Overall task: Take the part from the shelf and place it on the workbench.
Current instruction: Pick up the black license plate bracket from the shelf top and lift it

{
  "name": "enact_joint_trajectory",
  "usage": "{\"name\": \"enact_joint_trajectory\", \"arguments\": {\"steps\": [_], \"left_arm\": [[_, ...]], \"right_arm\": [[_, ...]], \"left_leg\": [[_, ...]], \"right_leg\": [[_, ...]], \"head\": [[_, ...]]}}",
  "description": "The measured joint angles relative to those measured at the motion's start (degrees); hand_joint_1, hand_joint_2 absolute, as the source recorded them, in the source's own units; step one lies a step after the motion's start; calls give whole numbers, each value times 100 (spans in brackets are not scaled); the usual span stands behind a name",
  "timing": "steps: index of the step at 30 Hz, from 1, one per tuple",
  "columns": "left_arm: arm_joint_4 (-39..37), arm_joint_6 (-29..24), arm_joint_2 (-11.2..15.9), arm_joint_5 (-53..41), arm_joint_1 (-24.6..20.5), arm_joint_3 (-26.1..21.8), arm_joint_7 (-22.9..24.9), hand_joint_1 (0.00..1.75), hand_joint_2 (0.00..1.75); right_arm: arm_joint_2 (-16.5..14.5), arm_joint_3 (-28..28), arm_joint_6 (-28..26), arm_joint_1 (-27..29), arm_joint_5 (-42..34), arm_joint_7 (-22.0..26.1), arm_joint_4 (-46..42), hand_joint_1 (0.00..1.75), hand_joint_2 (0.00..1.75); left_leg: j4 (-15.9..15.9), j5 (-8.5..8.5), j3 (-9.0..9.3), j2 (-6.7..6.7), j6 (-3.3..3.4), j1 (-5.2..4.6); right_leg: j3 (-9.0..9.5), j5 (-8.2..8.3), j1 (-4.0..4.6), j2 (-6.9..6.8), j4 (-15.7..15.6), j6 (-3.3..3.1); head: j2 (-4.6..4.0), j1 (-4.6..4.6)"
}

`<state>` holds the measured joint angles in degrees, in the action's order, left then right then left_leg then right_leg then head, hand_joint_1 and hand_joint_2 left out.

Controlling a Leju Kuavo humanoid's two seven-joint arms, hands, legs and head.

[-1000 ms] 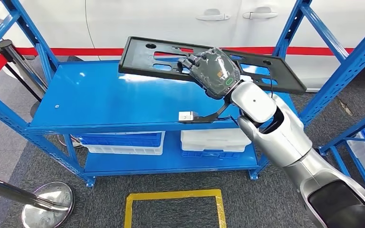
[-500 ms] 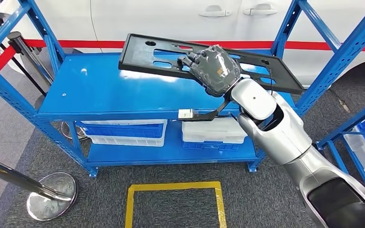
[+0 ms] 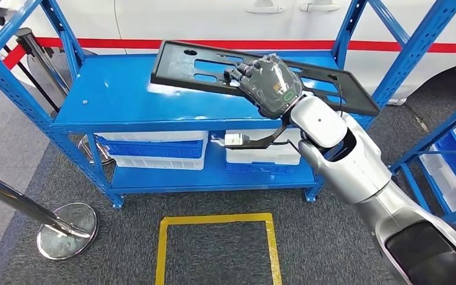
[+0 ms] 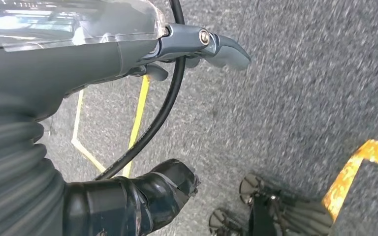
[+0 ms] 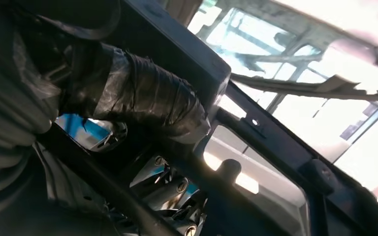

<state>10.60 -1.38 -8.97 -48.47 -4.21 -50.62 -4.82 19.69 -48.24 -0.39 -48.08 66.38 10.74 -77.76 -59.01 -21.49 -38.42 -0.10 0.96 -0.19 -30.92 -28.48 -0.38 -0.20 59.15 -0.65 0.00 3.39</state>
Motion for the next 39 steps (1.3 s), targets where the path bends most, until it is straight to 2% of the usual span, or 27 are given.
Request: {"name": "enact_joint_trajectory", "arguments": {"steps": [2, 4, 5, 6, 7, 9, 11, 13, 15, 16, 17, 18, 20, 21, 23, 25, 27, 28, 30, 31, 32, 33, 35, 36, 37, 38, 39], "left_arm": [[0, -1, -2, 0, 4, -2, 4, 0, 175], [0, 1, -7, 0, -2, -3, 11, 0, 175], [0, 1, -8, 0, -2, -3, 15, 0, 175], [0, 0, -6, -1, -3, -3, 17, 0, 175], [0, 0, -4, -1, -4, -3, 19, 0, 175], [0, -1, 1, -1, -11, -3, 27, 0, 175], [0, -2, 3, -6, -27, -3, 32, 0, 175], [0, -1, 3, -22, -34, -5, 30, 0, 175], [0, 2, 2, -52, -32, -20, 28, 0, 175], [0, 3, 0, -68, -35, -28, 27, 0, 175], [0, 5, -2, -81, -37, -37, 27, 0, 175], [0, 8, -3, -90, -36, -42, 27, 0, 175], [0, 9, -2, -101, -29, -55, 27, 0, 175], [0, 12, -1, -104, -26, -67, 26, 0, 175], [0, 23, 0, -110, -28, -96, 20, 0, 175], [0, 37, -7, -115, -31, -121, 13, 0, 175], [0, 48, -25, -125, -33, -135, 6, 0, 175], [0, 52, -32, -133, -33, -139, 3, 0, 175], [0, 52, -34, -150, -29, -154, -1, 0, 175], [0, 47, -31, -160, -27, -162, -1, 0, 175], [0, 39, -29, -169, -24, -170, -1, 0, 175], [0, 32, -28, -178, -21, -175, 4, 0, 175], [0, 23, -28, -193, -20, -178, 13, 0, 175], [0, 22, -28, -197, -21, -180, 17, 0, 175], [0, 21, -27, -201, -23, -182, 17, 0, 175], [0, 21, -24, -204, -26, -185, 16, 0, 175], [0, 20, -21, -206, -30, -190, 16, 0, 175]], "right_arm": [[1, 0, 0, -8, 0, 1, -1, 175, 175], [2, 0, 1, -12, -1, 1, -2, 175, 175], [3, 0, 2, -9, -1, 1, -1, 175, 175], [5, -1, 2, -5, -1, 3, 1, 175, 175], [7, -1, 2, -1, 2, 4, 1, 175, 175], [8, -2, 3, -2, 8, 8, 1, 175, 175], [14, -2, 19, -21, 40, 10, -5, 175, 175], [31, -10, 59, -73, 127, 14, -10, 175, 175], [72, -55, 95, -143, 266, 12, -5, 175, 175], [103, -87, 109, -180, 332, 10, -3, 175, 175], [137, -120, 121, -217, 392, 7, 0, 175, 175], [173, -151, 131, -259, 431, 4, 2, 175, 175], [226, -192, 142, -334, 477, 2, 6, 175, 175], [245, -212, 143, -359, 487, 2, 8, 175, 175], [264, -258, 157, -386, 500, 4, 10, 175, 175], [272, -308, 187, -433, 502, 12, 11, 175, 175], [272, -354, 208, -504, 503, 19, 11, 175, 175], [274, -377, 214, -539, 502, 21, 11, 175, 175], [278, -440, 228, -592, 499, 20, 16, 175, 175], [280, -478, 238, -619, 496, 19, 20, 175, 175], [279, -516, 246, -639, 491, 17, 23, 175, 175], [278, -550, 251, -656, 484, 16, 27, 175, 175], [279, -601, 255, -674, 466, 14, 36, 175, 175], [280, -626, 256, -676, 456, 11, 43, 175, 175], [282, -649, 257, -676, 449, 9, 50, 175, 175], [283, -672, 258, -675, 443, 7, 56, 175, 175], [284, -693, 259, -675, 438, 6, 58, 175, 175]], "left_leg": [[-226, -307, -119, -10, -61, 6], [-857, -876, -301, -9, -119, 48], [-1222, -1067, -371, -7, -149, 69], [-1503, -1125, -387, -6, -174, 87], [-1623, -1050, -327, -6, -191, 101], [-1284, -741, 77, -5, -196, 120], [-438, -747, 709, -12, -161, 111], [99, -866, 1017, -24, -101, 74], [183, -764, 958, -16, -20, 64], [214, -693, 913, -3, 34, 71], [239, -604, 851, 10, 90, 81], [253, -516, 776, 22, 134, 90], [237, -370, 585, 26, 174, 68], [221, -305, 488, 27, 175, 57], [175, -189, 293, 28, 165, 40], [96, -95, 108, 27, 134, 32], [23, -14, -8, 24, 80, 22], [12, 31, -31, 23, 48, 24], [35, 120, -54, 16, -20, 32], [12, 81, -91, 10, -52, 36], [-78, -62, -149, 4, -83, 38], [-276, -313, -229, 1, -113, 45], [-970, -890, -405, 3, -162, 72], [-1338, -1036, -458, 4, -182, 84], [-1596, -1032, -454, 5, -196, 91], [-1674, -905, -364, 5, -200, 94], [-1537, -735, -168, 5, -191, 94]], "right_leg": [[-106, 145, -41, -29, -58, -86], [-270, 282, -47, -43, -65, -123], [-362, 348, -47, -45, -56, -118], [-459, 415, -49, -46, -45, -108], [-554, 479, -52, -45, -32, -94], [-721, 597, -59, -44, -5, -54], [-829, 700, -53, -48, 18, 7], [-865, 819, -55, -62, -5, 82], [-885, 928, -69, -59, -64, 159], [-924, 859, -76, -47, -36, 185], [-983, 666, -79, -32, 95, 202], [-1064, 368, -86, -20, 354, 212], [-1224, -221, -86, -5, 1104, 228], [-1256, -339, -86, -4, 1437, 236], [-1086, -189, -85, -4, 1628, 229], [-544, 24, -73, -1, 1079, 183], [5, -86, -32, 1, 315, 122], [139, -164, -8, 3, 93, 97], [123, -113, -1, -4, -3, 34], [77, -54, -16, -14, -26, -9], [13, 20, -35, -27, -42, -63], [-62, 99, -54, -40, -57, -105], [-242, 248, -47, -45, -49, -143], [-343, 323, -45, -45, -39, -139], [-445, 395, -43, -44, -27, -131], [-543, 462, -44, -44, -14, -119], [-634, 525, -45, -42, 1, -103]], "head": [[0, -2], [0, -4], [0, -4], [0, -4], [0, -4], [0, -5], [0, -3], [0, -1], [0, -2], [0, -2], [0, 0], [0, 1], [0, 2], [0, 2], [0, 1], [0, 0], [0, 0], [0, 1], [0, 5], [0, 3], [0, 0], [0, -2], [0, -5], [0, -6], [0, -4], [0, -6], [0, -6]]}}
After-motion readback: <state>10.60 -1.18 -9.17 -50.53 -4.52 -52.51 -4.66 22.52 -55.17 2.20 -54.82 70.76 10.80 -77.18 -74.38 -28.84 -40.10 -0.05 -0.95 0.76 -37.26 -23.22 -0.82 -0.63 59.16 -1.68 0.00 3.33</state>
